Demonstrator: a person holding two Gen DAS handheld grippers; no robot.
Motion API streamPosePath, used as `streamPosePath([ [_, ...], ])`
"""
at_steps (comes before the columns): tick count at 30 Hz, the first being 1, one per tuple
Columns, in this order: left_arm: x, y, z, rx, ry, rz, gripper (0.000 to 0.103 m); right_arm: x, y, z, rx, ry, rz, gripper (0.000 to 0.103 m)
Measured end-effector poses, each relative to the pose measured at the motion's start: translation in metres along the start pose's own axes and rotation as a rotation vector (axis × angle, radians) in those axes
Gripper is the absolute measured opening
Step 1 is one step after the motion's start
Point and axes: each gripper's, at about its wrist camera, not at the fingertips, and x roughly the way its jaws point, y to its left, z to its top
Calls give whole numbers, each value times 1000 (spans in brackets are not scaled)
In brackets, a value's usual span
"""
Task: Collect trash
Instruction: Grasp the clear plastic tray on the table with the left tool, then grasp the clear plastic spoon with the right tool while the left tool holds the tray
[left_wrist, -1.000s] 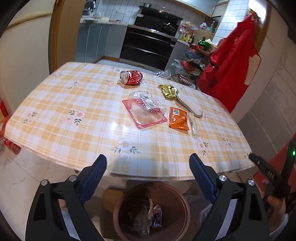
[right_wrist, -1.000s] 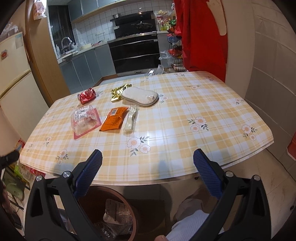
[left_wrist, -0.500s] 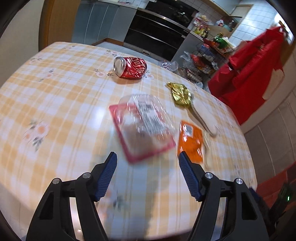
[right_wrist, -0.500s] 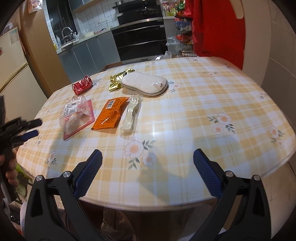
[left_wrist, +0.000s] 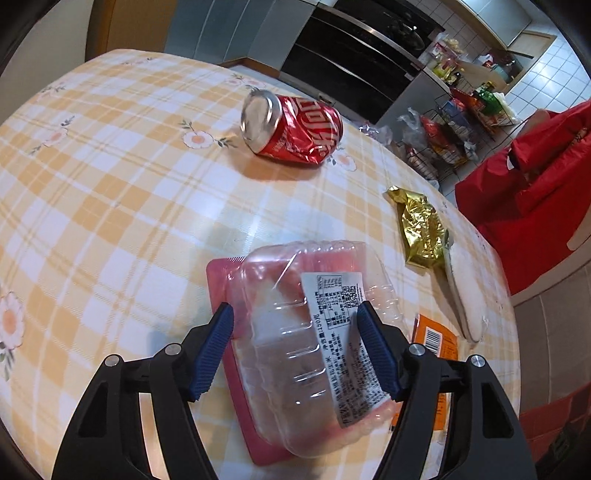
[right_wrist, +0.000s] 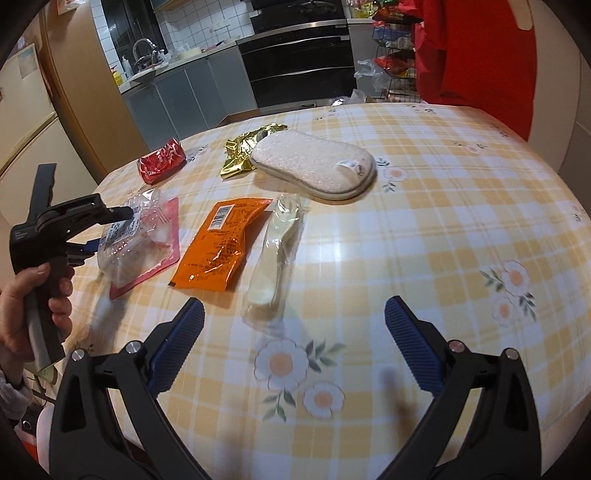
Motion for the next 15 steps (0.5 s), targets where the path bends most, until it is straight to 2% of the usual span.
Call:
streamPosePath([
  [1, 0, -2, -1, 20, -8, -2, 65, 2, 0, 1, -3, 0, 2, 96],
  [5, -11, -3, -2, 46, -34, -30, 31, 15, 3, 9, -17, 3, 21, 96],
  [7, -19, -6, 0, 80, -31, -23, 28, 23, 5, 13, -25, 11, 43, 85],
  [11, -35, -8, -5, 124, -49, -24, 27, 41, 5, 21, -15, 43, 67, 73],
  [15, -56, -15, -8, 167, -86, -28, 26, 60, 6, 27, -4, 82, 62, 57],
])
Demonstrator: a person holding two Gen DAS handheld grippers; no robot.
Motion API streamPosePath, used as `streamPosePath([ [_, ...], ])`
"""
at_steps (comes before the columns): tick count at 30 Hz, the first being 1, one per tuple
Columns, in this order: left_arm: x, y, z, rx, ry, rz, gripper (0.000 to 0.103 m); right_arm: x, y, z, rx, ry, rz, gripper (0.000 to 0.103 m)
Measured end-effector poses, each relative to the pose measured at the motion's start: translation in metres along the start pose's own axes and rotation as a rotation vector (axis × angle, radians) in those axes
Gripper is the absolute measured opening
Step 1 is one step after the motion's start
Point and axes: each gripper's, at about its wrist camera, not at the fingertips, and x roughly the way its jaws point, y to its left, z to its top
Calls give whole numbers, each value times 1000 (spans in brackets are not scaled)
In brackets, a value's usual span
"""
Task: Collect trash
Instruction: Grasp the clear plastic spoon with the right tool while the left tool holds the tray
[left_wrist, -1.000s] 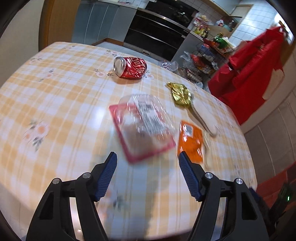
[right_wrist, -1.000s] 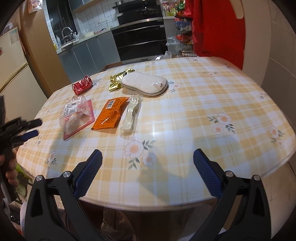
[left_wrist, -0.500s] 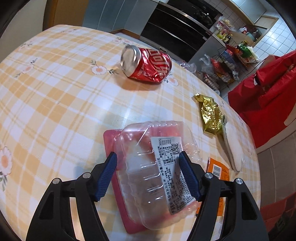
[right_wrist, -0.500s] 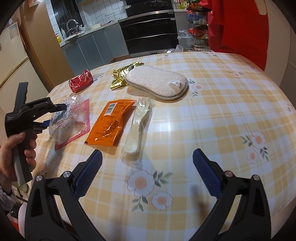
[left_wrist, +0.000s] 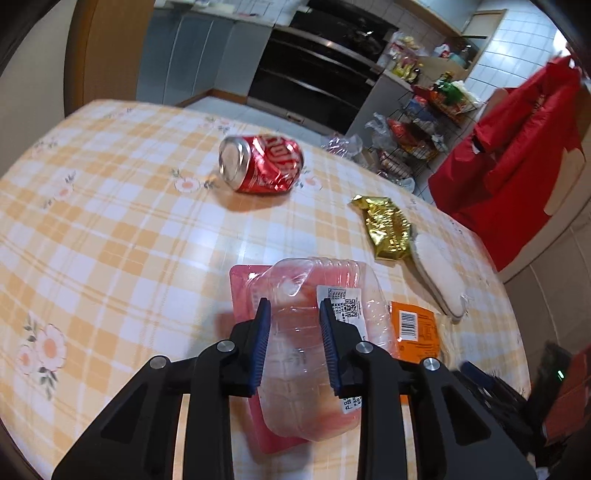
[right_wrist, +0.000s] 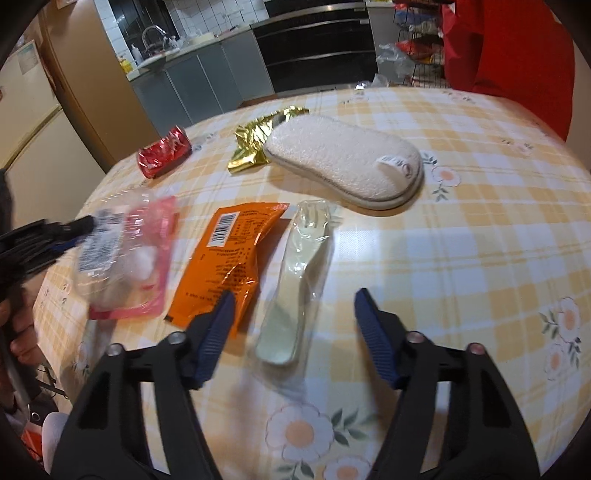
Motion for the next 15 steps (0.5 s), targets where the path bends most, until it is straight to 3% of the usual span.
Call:
streamPosePath([
  [3, -19, -6, -2, 41, -32, -2, 26, 5, 0, 4, 4, -8, -18, 50],
  [6, -35, -12, -5, 79, -62, 2, 26, 8, 1, 6, 11, 14, -7, 22],
  [7, -42, -14, -7, 94, -72, 4, 26, 7, 1, 5, 12, 13, -8, 18],
  [15, -87, -25, -20, 154, -132, 11, 26, -21, 3, -8, 26, -24, -8, 16],
])
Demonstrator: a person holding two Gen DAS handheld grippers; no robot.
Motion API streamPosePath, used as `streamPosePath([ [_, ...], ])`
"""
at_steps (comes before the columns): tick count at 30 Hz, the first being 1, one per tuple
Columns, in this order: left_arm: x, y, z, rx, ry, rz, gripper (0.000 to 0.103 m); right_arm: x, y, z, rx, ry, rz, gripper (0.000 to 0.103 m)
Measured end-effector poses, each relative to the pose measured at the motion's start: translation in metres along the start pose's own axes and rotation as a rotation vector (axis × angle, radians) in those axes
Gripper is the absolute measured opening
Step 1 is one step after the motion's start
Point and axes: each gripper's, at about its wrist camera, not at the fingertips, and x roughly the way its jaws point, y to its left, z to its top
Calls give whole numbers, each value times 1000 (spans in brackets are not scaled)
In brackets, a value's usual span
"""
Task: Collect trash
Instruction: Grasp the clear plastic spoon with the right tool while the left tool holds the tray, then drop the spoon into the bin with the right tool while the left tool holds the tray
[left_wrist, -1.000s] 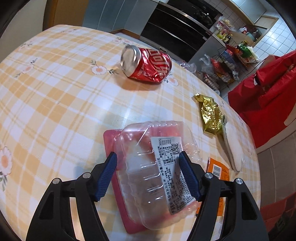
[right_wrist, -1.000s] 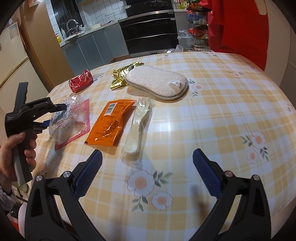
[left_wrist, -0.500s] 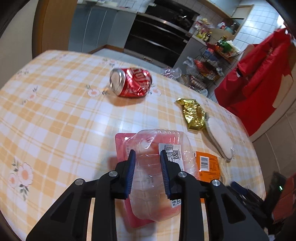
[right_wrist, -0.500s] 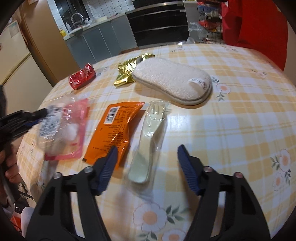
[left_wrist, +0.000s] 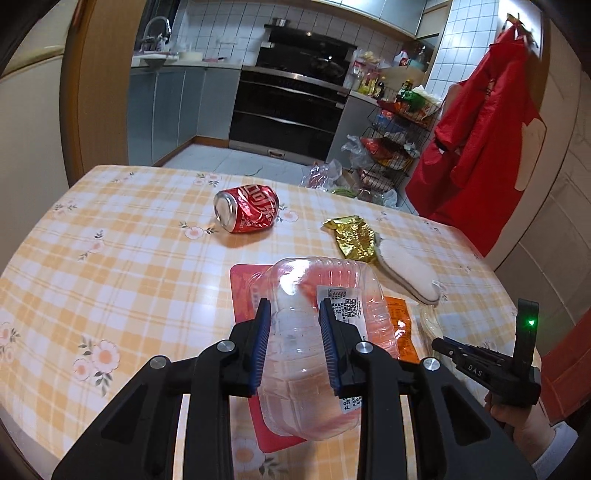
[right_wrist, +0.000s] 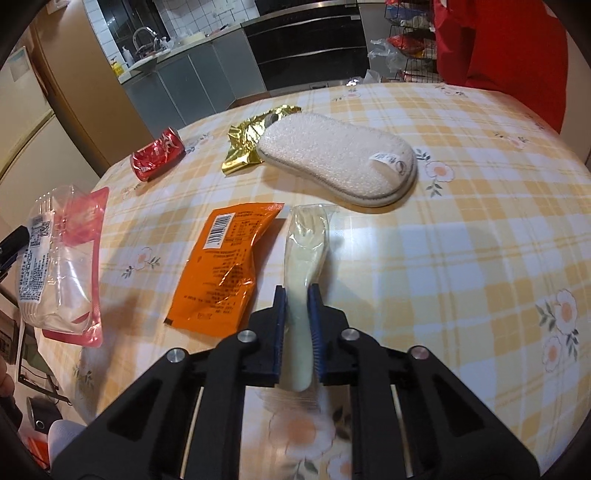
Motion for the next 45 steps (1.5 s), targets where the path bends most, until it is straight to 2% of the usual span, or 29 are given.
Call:
streamPosePath([
  [8, -61, -16, -13, 59, -55, 5, 26, -64, 19, -14, -32, -79, 44, 16],
  [13, -103, -18, -24, 54, -90, 1, 26, -118, 40, -35, -77, -127, 84, 16],
  [21, -168, -20, -54, 51, -121, -16, 27, -175, 62, -85, -190, -115, 104, 16],
  [32, -220, -16, -89, 29, -143, -26, 27, -210, 101, -146, -300, -34, 172, 16],
  [41, -246, -17, -102, 39, -171, -14, 27, -215, 115, -161, -293, 2, 223, 16],
  [42, -246, -17, -102, 38, -170, -14, 27, -214, 116, -162, -291, 10, 230, 19],
  [45, -248, -17, -104, 41, -168, -12, 27, -216, 117, -161, -286, -6, 242, 37],
])
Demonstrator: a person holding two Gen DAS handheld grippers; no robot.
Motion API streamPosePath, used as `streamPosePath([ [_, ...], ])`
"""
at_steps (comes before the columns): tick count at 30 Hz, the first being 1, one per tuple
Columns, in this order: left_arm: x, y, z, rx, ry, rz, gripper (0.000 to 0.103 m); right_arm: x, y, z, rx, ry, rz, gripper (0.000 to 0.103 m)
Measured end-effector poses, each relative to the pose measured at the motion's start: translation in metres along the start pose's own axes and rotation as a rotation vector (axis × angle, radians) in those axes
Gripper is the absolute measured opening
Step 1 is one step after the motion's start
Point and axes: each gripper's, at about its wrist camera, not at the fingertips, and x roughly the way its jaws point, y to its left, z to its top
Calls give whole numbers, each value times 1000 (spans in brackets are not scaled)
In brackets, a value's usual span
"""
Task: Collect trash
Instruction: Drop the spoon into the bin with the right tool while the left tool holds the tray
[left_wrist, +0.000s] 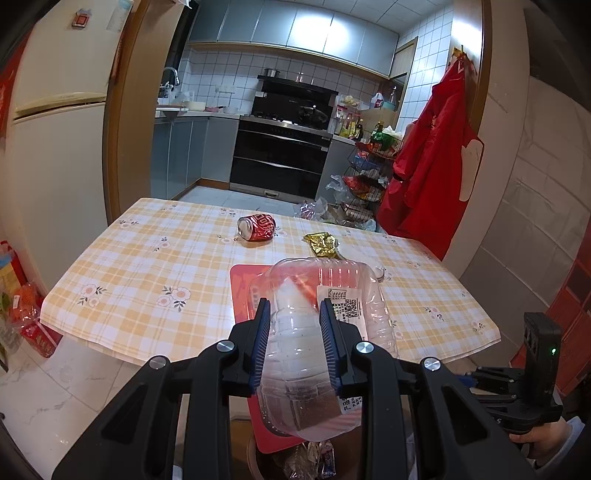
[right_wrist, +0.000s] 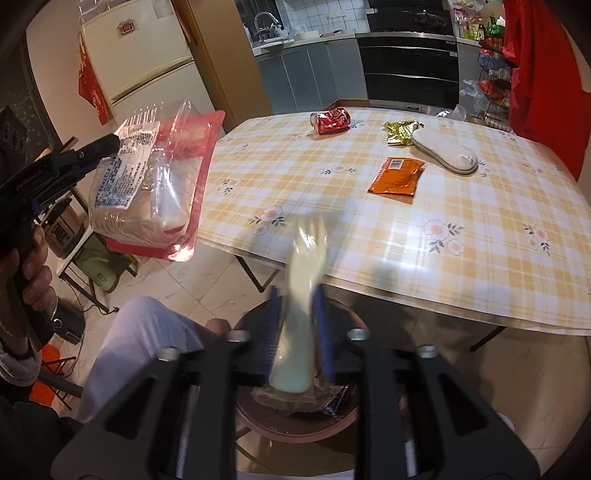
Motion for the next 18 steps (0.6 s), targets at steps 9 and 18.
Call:
streamPosePath([
  [9, 2, -7, -6, 28, 23, -3, 27, -30, -16, 18, 25, -124, -100, 66],
  [18, 12, -17, -18, 72, 68, -4, 27, -65, -47, 31, 91, -244, -257, 93],
])
